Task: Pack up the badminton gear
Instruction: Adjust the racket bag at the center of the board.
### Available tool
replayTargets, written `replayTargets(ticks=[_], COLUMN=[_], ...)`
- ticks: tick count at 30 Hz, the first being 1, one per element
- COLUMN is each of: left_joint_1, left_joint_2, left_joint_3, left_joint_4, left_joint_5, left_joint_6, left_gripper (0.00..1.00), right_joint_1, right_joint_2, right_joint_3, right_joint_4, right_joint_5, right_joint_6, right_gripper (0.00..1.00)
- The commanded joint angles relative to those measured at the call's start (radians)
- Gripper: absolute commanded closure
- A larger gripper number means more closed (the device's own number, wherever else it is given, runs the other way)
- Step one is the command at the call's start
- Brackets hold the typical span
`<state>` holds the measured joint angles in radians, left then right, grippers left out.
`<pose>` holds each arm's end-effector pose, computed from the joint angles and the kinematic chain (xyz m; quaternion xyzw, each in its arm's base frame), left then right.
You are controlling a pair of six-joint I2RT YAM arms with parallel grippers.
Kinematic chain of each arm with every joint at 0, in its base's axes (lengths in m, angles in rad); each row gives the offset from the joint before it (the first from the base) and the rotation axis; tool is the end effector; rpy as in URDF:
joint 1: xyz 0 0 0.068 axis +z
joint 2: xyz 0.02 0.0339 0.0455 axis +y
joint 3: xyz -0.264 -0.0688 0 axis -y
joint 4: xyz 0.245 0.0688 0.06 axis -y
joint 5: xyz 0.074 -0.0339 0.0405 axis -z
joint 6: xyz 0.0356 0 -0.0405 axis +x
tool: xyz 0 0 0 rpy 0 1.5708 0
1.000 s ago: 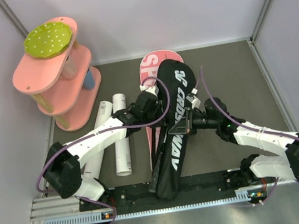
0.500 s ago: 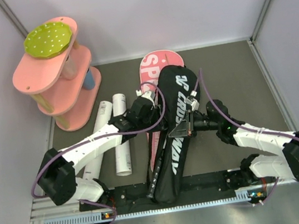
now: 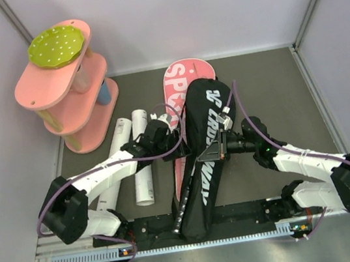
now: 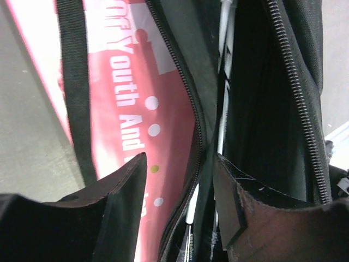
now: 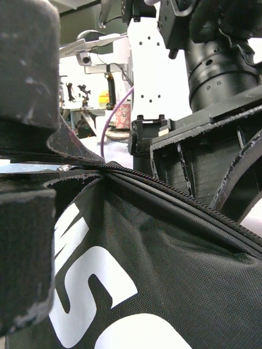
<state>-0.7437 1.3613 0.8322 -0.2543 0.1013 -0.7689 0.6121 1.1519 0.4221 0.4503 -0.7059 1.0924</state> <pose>0.2069 -0.1952 0.2226 0.0078 0.9225 -0.2969 0.2466 0.1769 0.1524 0.2082 -0.0238 0.7774 0.6068 0.1639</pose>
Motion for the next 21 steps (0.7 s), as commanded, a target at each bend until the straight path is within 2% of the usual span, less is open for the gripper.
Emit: replayTargets(ticks=[1,6,7,8,9,10,12,13,14,16,17,19,21], left_joint_1=[0.029,0.03,0.029,0.03,0.029,0.029,0.015,0.009,-0.002,-0.014,-0.048,-0.078,-0.088], left_joint_2=[0.063,0.147,0.142,0.134,0.124,0.087,0.006,-0.023,-0.048,-0.094,-0.096,-0.076,-0.032], left_joint_3=[-0.021,0.005,0.001,0.004,0.01,0.022,0.063,0.08,0.12,0.194,0.293,0.37,0.378], left_joint_4=[0.199,0.318,0.354,0.352,0.333,0.26,0.184,0.159,0.12,0.025,-0.09,-0.151,-0.134], left_joint_5=[0.225,0.368,0.379,0.371,0.353,0.281,0.215,0.192,0.183,0.175,0.158,0.159,0.211], left_joint_6=[-0.023,-0.047,-0.044,-0.04,-0.017,0.006,0.098,0.132,0.181,0.2,0.219,0.218,0.163], left_gripper=[0.46,0.62,0.78,0.88,0.97,1.0,1.0,1.0,1.0,1.0,1.0,1.0,1.0], right_joint_1=[-0.005,-0.005,-0.006,-0.005,-0.008,-0.009,-0.017,-0.024,-0.026,-0.026,-0.026,-0.026,-0.02], right_joint_2=[-0.021,-0.021,-0.027,-0.03,-0.035,-0.043,-0.078,-0.093,-0.119,-0.144,-0.164,-0.178,-0.195], right_joint_3=[0.024,0.03,0.029,0.029,0.029,0.036,0.082,0.111,0.147,0.23,0.248,0.302,0.32], right_joint_4=[0.102,0.096,0.087,0.077,0.067,-0.002,-0.118,-0.324,-0.434,-0.618,-0.715,-0.777,-0.783], right_joint_5=[-0.027,-0.029,-0.029,-0.024,-0.02,-0.017,0.015,0.066,0.109,0.217,0.236,0.224,0.185], right_joint_6=[-0.014,-0.017,-0.019,-0.028,-0.037,-0.055,-0.171,-0.236,-0.394,-0.511,-0.578,-0.598,-0.562], right_gripper=[1.0,1.0,1.0,1.0,1.0,1.0,1.0,1.0,1.0,1.0,1.0,1.0,1.0])
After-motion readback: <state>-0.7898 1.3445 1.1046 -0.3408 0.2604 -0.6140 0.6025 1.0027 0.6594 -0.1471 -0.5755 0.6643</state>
